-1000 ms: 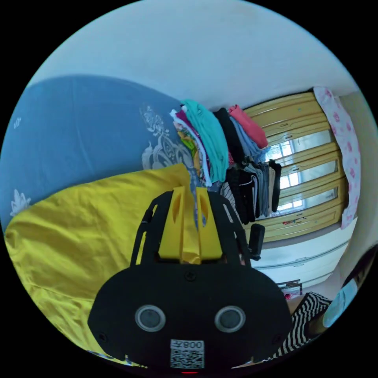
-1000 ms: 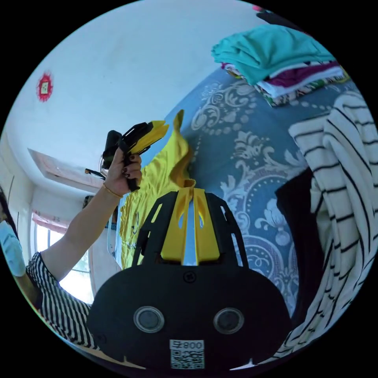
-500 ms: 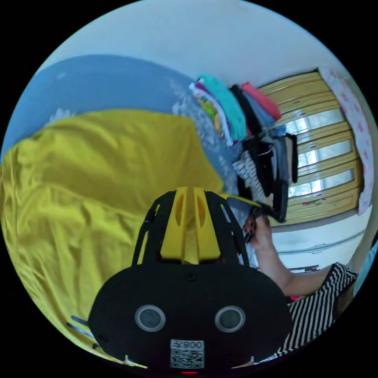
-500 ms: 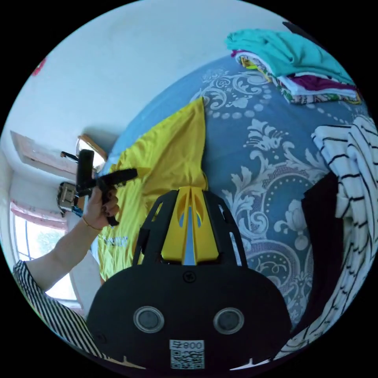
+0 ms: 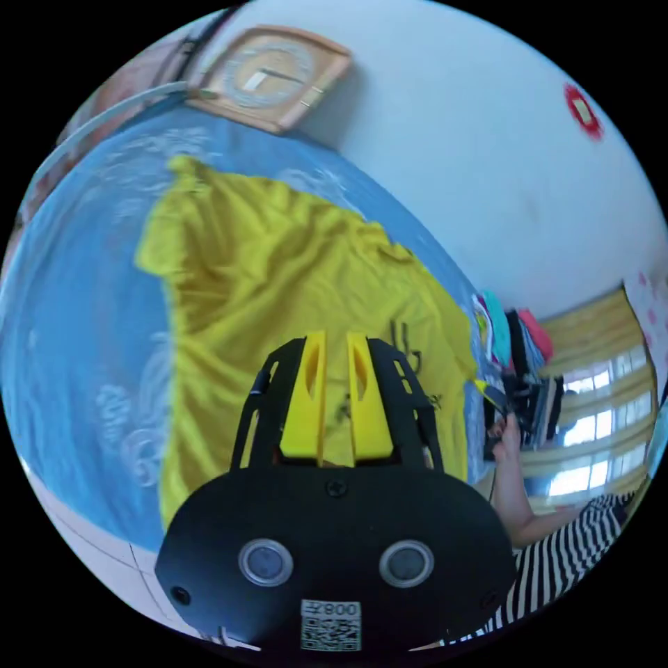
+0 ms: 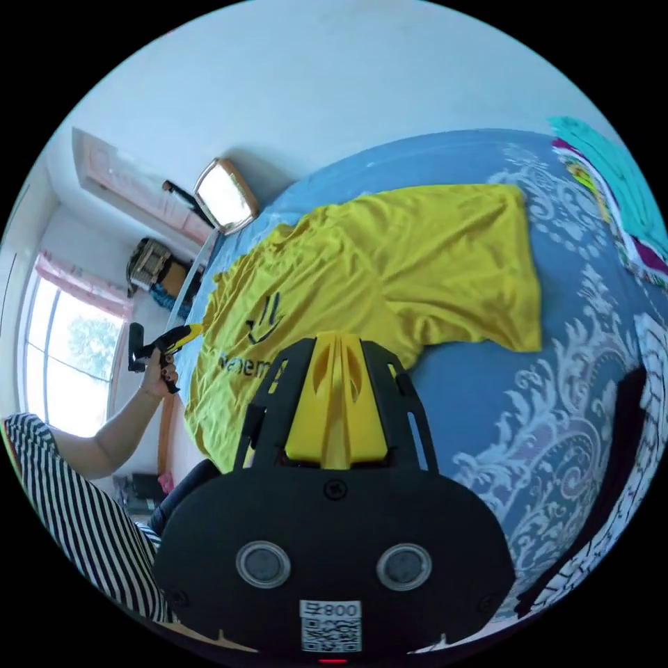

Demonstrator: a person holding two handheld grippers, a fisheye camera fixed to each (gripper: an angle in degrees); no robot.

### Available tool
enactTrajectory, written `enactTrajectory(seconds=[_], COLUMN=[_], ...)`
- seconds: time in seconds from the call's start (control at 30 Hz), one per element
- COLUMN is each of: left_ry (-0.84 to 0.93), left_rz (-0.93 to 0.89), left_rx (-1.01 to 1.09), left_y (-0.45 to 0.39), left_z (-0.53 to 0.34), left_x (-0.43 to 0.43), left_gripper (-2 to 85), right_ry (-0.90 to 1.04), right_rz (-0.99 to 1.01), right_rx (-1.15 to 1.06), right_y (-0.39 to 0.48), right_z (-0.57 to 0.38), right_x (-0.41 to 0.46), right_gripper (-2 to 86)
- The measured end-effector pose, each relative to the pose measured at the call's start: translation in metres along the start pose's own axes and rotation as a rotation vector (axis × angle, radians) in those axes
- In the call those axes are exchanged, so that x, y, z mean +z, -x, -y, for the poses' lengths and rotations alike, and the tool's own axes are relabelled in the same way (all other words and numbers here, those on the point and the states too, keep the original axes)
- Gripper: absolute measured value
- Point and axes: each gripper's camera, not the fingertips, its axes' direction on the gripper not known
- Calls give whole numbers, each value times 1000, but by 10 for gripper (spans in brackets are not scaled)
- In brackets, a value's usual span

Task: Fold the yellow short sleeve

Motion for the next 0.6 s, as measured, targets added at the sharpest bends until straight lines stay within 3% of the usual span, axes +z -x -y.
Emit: enactTrajectory(seconds=[0.13, 0.27, 0.43, 0.6], left_ry=[-133, -159, -75, -142], left_rz=[124, 92, 83, 70], left_rx=[-218, -324, -259, -172], left_y=[109, 186, 232, 268], left_z=[4, 25, 43, 30], left_x=[-87, -128, -149, -192], left_gripper=[66, 68, 52, 21], right_ry=[115, 186, 271, 324], right_rz=[75, 104, 79, 31], right_rx=[-159, -298, -501, -637], right_y=[99, 191, 331, 435], right_z=[65, 126, 215, 283], right_x=[71, 135, 245, 343], right_gripper=[25, 36, 56, 60])
